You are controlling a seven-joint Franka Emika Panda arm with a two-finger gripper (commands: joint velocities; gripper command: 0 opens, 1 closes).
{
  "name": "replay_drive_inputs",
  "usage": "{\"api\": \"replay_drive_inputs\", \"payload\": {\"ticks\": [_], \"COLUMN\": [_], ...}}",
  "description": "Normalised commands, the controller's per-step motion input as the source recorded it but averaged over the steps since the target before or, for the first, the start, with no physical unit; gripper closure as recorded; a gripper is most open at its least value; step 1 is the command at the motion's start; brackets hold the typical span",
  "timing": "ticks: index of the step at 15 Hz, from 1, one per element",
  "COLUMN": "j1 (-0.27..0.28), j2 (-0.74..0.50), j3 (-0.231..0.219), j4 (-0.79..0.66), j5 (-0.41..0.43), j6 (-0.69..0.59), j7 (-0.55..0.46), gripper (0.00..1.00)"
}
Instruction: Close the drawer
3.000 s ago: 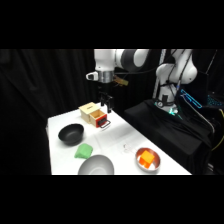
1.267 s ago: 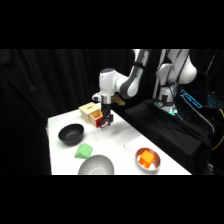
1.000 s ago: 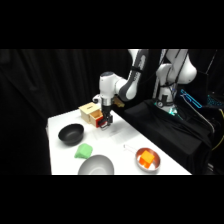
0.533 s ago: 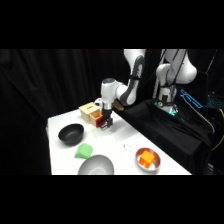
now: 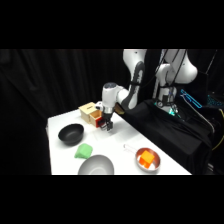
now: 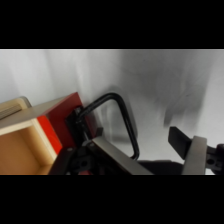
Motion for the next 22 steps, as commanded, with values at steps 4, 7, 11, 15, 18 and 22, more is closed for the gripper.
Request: {"api": "replay_drive_inputs", "payload": {"ticks": [4, 7, 11, 15, 18, 22], "j1": [0.147, 0.103, 0.066, -0.059, -0.188, -0.330], "j2": [0.18, 0.18, 0.13, 0.01, 0.02, 0.04], "j3": [-0.116, -0.095, -0.111, -0.142, -0.082, 0.067], "j4": [0.10, 0.08, 0.08, 0.08, 0.12, 0.20], "j5": [0.026, 0.064, 0.084, 0.065, 0.065, 0.110], "j6": [0.17, 0.18, 0.16, 0.10, 0.06, -0.01], "j7": [0.08, 0.04, -0.02, -0.12, -0.19, -0.27], "gripper": [0.00, 0.00, 0.00, 0.00, 0.00, 0.00]}}
